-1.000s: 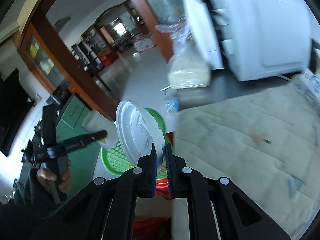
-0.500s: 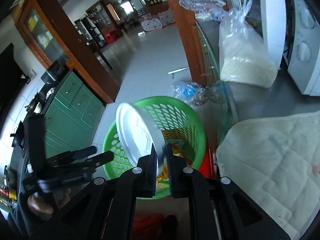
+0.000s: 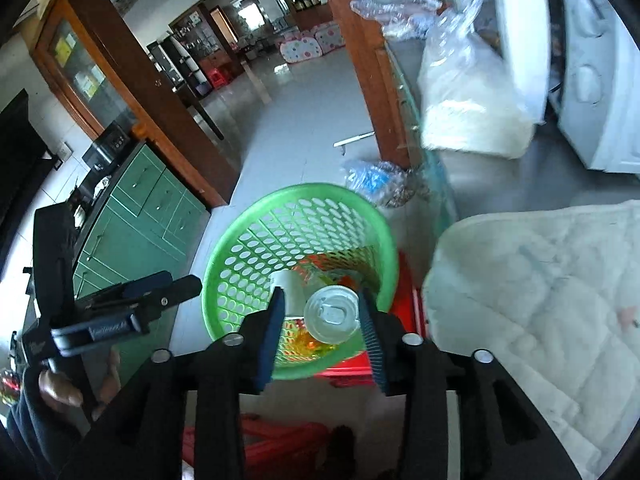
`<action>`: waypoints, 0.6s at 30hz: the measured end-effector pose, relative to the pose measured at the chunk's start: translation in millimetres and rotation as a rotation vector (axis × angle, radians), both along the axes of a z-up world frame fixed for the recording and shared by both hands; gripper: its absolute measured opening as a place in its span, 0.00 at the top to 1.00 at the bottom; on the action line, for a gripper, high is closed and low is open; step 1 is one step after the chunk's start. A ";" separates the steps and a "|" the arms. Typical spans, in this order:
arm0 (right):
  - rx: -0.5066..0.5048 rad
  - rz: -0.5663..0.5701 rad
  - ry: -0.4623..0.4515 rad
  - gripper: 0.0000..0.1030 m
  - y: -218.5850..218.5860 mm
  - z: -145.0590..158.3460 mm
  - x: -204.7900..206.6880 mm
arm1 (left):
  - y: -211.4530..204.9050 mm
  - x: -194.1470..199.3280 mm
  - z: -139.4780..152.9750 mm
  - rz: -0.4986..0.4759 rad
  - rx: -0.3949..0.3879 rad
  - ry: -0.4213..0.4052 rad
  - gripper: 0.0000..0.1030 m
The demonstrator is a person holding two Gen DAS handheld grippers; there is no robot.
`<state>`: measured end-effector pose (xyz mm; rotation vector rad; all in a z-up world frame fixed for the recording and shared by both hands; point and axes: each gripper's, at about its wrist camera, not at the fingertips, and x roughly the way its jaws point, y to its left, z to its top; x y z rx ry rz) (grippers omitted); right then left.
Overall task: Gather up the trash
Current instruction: 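Carry the lid and white cup to the green basket and release both, then move both open tools back toward the milk carton and red cup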
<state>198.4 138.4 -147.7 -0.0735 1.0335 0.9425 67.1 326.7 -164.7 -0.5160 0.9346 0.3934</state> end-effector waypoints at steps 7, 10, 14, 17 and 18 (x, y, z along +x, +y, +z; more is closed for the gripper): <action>0.015 -0.087 -0.063 0.46 -74.1 20.9 0.2 | -28.8 10.9 21.7 -0.058 0.018 -0.034 0.19; 0.002 -0.152 -0.084 0.39 -113.7 24.0 5.7 | -47.1 18.8 27.9 -0.095 0.021 -0.042 0.14; -0.016 -0.263 -0.097 0.32 -176.6 25.4 17.0 | -73.3 30.2 33.0 -0.154 0.024 -0.048 0.14; -0.029 -0.356 -0.114 0.30 -227.0 28.1 27.2 | -91.5 40.0 34.2 -0.192 0.024 -0.046 0.12; -0.036 -0.389 -0.122 0.30 -244.1 29.6 30.4 | -96.4 42.9 34.4 -0.201 0.026 -0.044 0.12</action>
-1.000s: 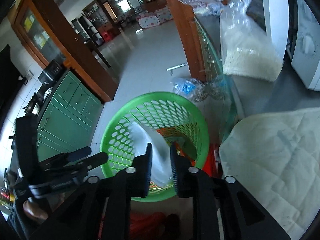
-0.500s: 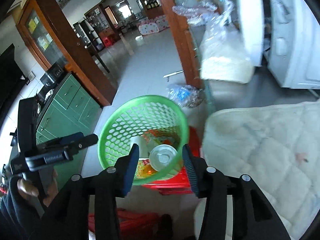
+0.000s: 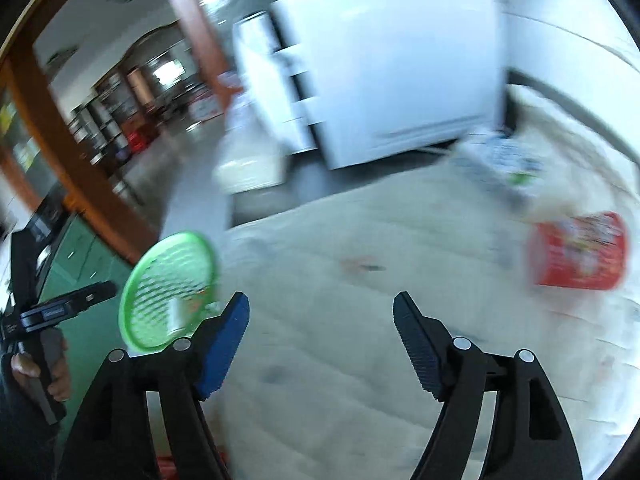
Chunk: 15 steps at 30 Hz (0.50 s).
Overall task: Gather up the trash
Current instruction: 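Move both open tools back toward the milk carton and red cup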
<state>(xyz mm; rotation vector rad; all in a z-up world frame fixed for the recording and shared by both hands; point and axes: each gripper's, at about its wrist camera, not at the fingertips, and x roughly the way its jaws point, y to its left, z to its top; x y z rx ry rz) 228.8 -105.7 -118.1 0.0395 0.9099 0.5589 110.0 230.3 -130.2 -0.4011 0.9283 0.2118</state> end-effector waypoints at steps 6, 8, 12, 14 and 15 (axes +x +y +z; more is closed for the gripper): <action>-0.021 -0.178 -0.031 0.27 -89.1 6.2 18.0 | -30.6 20.5 -1.0 -0.064 0.003 0.022 0.11; -0.028 -0.227 -0.035 0.27 -113.1 6.2 25.8 | -40.6 26.1 -0.7 -0.084 0.008 0.027 0.11; -0.040 -0.307 -0.038 0.27 -153.9 5.6 42.8 | -57.6 37.9 -0.3 -0.123 0.013 0.037 0.11; -0.047 -0.334 -0.042 0.27 -168.1 4.9 49.1 | -64.9 43.5 -0.7 -0.137 0.014 0.042 0.10; -0.051 -0.346 -0.041 0.27 -174.1 4.3 52.6 | -71.3 47.9 -0.4 -0.148 0.013 0.044 0.10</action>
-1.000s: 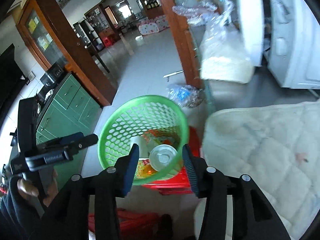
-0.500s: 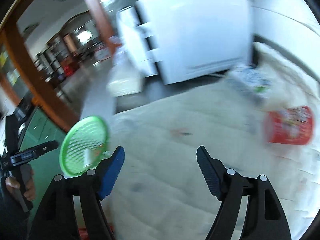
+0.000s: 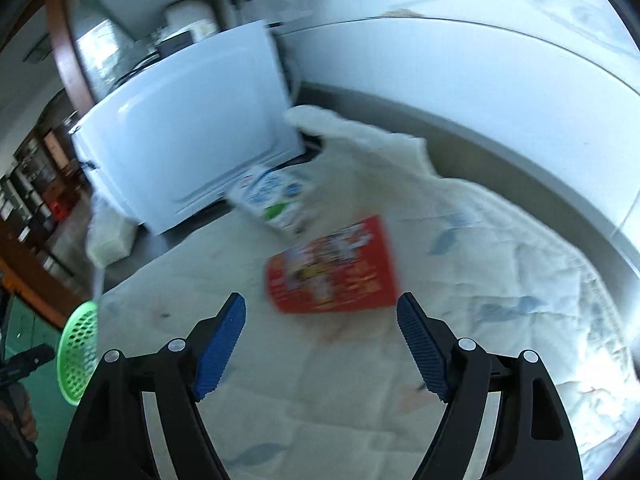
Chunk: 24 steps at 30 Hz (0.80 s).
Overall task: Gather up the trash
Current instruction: 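Move both open tools back toward the milk carton and red cup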
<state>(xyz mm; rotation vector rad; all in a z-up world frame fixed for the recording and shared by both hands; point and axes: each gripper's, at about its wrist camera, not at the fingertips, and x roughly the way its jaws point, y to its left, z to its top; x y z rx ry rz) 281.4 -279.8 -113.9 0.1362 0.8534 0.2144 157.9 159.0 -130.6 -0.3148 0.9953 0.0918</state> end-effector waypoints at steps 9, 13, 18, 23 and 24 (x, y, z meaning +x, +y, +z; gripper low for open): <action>0.028 -0.017 0.029 0.24 -24.9 -20.7 20.8 | -65.5 52.9 6.8 -0.123 -0.037 0.002 0.10; 0.032 -0.004 0.024 0.24 -25.0 -25.1 22.4 | -111.2 85.7 17.1 -0.211 -0.023 -0.009 0.10; 0.068 0.002 0.010 0.23 -37.1 -21.3 12.0 | -179.4 129.1 29.3 -0.425 0.117 -0.064 0.10; 0.096 -0.008 -0.007 0.22 -54.4 -14.7 -2.5 | -222.1 170.5 32.0 -0.635 0.196 -0.099 0.10; 0.103 -0.014 -0.008 0.22 -57.9 -13.4 -5.0 | -227.1 177.5 32.8 -0.672 0.203 -0.106 0.10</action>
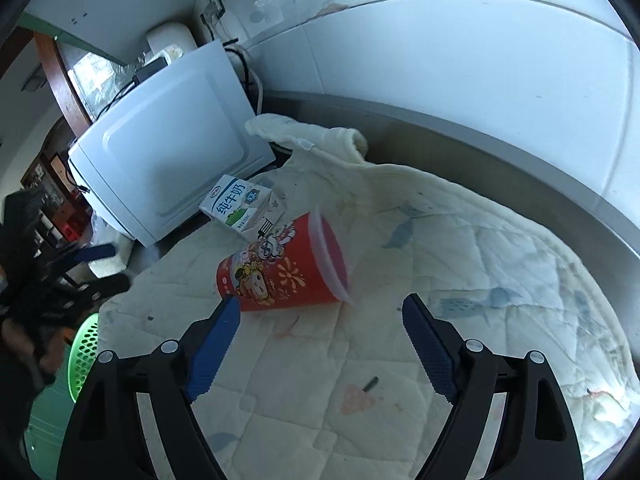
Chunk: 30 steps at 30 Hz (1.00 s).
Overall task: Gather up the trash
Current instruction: 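Move both open tools back toward the milk carton and red cup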
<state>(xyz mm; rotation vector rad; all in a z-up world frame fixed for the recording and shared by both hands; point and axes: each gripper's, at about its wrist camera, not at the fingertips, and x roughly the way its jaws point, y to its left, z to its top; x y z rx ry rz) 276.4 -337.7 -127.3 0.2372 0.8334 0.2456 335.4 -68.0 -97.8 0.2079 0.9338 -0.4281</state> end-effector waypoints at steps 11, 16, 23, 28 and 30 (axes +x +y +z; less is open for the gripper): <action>0.020 -0.028 -0.006 0.21 -13.7 3.0 -9.3 | -43.9 78.4 -10.6 -0.330 0.109 -0.024 0.10; 0.010 -0.023 0.005 0.20 -14.5 -1.9 -3.5 | -50.5 109.4 -28.2 -0.290 0.081 0.049 0.10; -0.039 0.072 -0.038 0.20 6.8 13.6 21.0 | -37.2 110.8 -25.0 -0.228 0.031 0.042 0.10; -0.075 0.188 -0.074 0.20 37.4 24.9 44.3 | -7.2 85.2 -14.0 -0.182 -0.001 0.033 0.10; -0.095 0.244 -0.084 0.20 53.6 29.3 55.9 | 3.1 75.7 -11.6 -0.166 -0.002 0.032 0.10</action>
